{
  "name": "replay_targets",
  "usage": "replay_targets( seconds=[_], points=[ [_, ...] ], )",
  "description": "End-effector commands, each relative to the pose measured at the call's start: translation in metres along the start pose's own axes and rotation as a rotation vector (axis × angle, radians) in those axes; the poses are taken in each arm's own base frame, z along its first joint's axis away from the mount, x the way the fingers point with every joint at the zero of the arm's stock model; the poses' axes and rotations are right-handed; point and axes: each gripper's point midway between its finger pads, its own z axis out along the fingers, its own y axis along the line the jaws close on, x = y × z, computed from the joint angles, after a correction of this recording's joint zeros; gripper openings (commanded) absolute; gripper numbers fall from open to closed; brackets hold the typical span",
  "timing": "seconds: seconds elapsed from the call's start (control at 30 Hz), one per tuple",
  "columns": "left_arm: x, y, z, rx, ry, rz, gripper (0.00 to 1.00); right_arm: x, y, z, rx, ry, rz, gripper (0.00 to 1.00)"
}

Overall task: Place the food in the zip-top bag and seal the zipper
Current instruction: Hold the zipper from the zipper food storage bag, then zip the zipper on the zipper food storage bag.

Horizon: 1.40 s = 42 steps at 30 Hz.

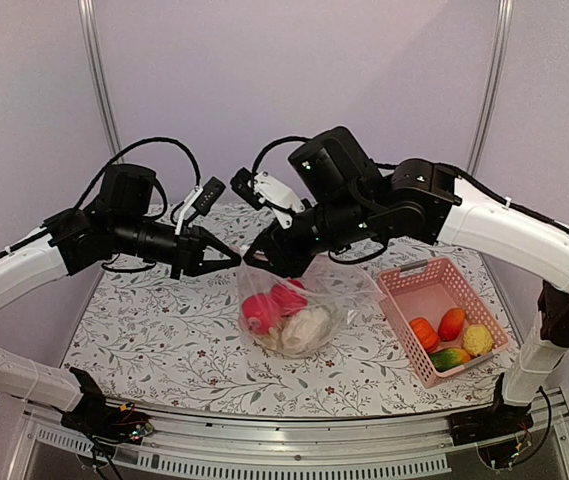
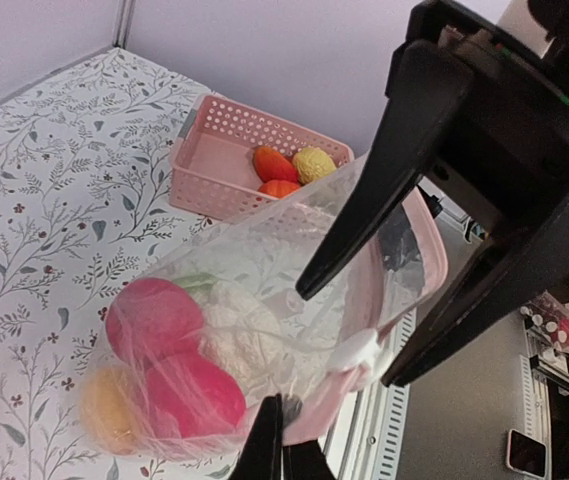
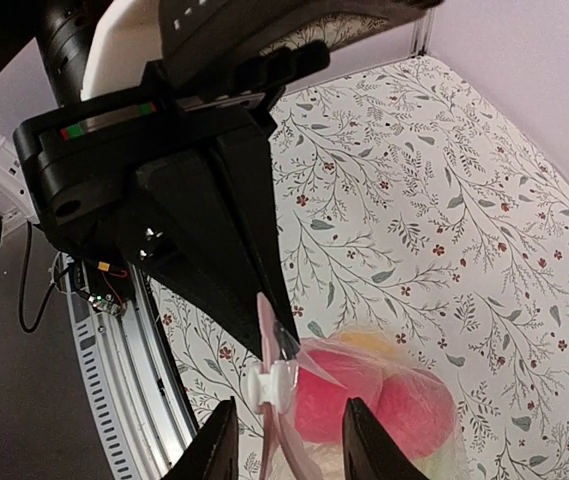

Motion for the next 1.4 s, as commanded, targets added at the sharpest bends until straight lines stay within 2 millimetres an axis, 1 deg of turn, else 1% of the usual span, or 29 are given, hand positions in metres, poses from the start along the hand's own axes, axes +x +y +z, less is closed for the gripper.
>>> replay_targets(
  seconds=[0.0,0.13,0.3,0.53,0.57,0.73,0.87,1.17,1.37],
  points=[
    [-0.002,0.000,-0.002,0.011,-0.019,0.006,0.00,-0.006,0.006,0.008,-0.009,-0.004,-0.006,0.32],
    [-0.002,0.000,-0.002,0.010,-0.019,0.006,0.00,-0.007,0.007,0.012,-0.010,-0.004,-0.009,0.28],
    [-0.002,0.002,-0.002,0.005,-0.018,0.005,0.00,-0.006,0.008,0.016,-0.007,0.000,-0.008,0.18],
    [-0.002,0.006,-0.004,-0.030,-0.022,0.005,0.00,-0.007,0.009,0.015,-0.009,-0.006,-0.006,0.07],
    [-0.002,0.008,-0.004,-0.041,-0.024,0.005,0.00,-0.007,0.004,0.014,0.022,-0.010,-0.005,0.06],
    [-0.003,0.018,-0.009,-0.100,-0.033,0.001,0.00,-0.003,0.001,0.010,0.040,-0.010,-0.002,0.02],
    [-0.005,0.023,-0.011,-0.121,-0.040,-0.009,0.00,0.002,-0.003,0.006,0.059,-0.006,0.003,0.01],
    [-0.006,0.027,-0.013,-0.133,-0.049,-0.017,0.00,0.012,-0.010,-0.002,0.094,-0.001,0.023,0.01],
    [-0.007,0.026,-0.014,-0.121,-0.053,-0.016,0.00,0.014,-0.011,-0.009,0.095,-0.008,0.034,0.00]
  ],
)
